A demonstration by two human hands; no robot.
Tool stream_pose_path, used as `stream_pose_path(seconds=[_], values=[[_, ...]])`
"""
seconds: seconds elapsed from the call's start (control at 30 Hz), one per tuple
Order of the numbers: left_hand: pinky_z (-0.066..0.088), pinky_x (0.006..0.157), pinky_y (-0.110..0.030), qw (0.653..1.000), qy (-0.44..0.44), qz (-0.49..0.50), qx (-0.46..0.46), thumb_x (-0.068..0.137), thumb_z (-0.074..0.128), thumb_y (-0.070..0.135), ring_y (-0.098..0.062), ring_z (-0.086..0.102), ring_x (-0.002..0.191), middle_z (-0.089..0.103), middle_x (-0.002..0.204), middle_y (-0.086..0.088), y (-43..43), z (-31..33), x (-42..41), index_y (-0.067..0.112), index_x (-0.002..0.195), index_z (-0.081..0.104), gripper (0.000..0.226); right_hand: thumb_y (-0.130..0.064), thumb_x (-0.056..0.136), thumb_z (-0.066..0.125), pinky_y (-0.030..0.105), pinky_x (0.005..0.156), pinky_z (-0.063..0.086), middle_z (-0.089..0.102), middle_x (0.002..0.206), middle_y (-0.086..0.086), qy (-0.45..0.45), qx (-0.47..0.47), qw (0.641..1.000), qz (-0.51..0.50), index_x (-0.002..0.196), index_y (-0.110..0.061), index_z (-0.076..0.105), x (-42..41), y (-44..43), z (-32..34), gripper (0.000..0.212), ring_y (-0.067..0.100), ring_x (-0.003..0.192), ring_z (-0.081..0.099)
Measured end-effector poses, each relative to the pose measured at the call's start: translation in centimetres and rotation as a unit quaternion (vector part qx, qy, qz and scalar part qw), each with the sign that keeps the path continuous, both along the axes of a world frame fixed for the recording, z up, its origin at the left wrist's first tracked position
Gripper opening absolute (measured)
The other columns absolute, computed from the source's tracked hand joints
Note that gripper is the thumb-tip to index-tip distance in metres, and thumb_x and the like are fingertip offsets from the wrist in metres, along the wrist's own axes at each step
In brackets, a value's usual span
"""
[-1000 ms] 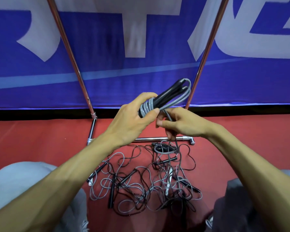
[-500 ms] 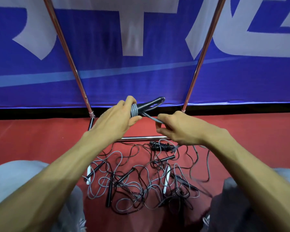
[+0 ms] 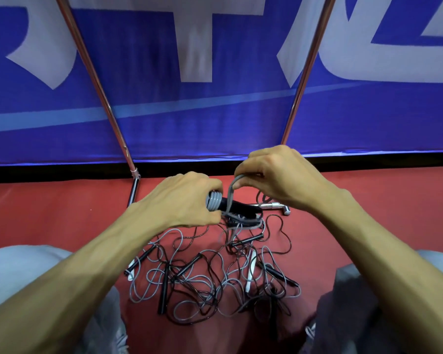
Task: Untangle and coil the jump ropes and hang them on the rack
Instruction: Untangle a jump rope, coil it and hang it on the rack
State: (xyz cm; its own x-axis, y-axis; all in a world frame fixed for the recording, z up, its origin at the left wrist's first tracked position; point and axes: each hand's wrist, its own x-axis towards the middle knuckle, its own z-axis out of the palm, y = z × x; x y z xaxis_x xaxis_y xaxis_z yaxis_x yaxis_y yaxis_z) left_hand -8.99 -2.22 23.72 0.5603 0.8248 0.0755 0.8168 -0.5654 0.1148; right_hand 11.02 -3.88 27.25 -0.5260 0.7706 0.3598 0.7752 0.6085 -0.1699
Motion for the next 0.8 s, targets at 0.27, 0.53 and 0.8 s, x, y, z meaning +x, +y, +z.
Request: stream_pose_path(seconds=[0.27,0.53,0.8], values=[[0.046,0.065,-0.031,0.998,0.03,-0.043,-0.025,0.064,0.061,0.08,-0.019,0.056,0.081,0.056,0.077,0.008,-0.4,-0.3,0.5,0.03,0.098,0.059,0.06,-0.045,0.075,0.073,0.033,0.056,0.045,0.057,0.068,-0.013,0.042,-0.04,0.998,-0.029,0.082,-0.029,0.076,0.5,0.8,-0.3,0.018,0.009,0.064,0.045],[0.039,0.051,-0.033,0.959,-0.217,-0.118,-0.136,0.075,0.065,0.051,-0.015,0.042,0.051,0.05,0.058,-0.003,-1.6,0.8,0.7,0.019,0.072,0.059,0.033,-0.062,0.067,0.06,0.043,0.065,0.046,0.06,0.075,0.004,0.106,-0.113,0.987,-0.038,0.083,-0.015,0.073,1.9,2.4,-0.5,0.052,0.022,0.07,0.054],[0.041,0.053,-0.028,0.873,-0.442,0.024,-0.204,0.065,0.063,0.051,-0.016,0.049,0.053,0.065,0.069,-0.009,-0.8,2.4,0.0,0.027,0.101,0.061,0.043,-0.008,0.089,0.059,0.026,0.062,0.051,0.062,0.067,-0.005,0.202,-0.258,0.945,0.017,0.084,-0.014,0.067,1.3,2.0,-1.2,0.012,0.009,0.062,0.062]])
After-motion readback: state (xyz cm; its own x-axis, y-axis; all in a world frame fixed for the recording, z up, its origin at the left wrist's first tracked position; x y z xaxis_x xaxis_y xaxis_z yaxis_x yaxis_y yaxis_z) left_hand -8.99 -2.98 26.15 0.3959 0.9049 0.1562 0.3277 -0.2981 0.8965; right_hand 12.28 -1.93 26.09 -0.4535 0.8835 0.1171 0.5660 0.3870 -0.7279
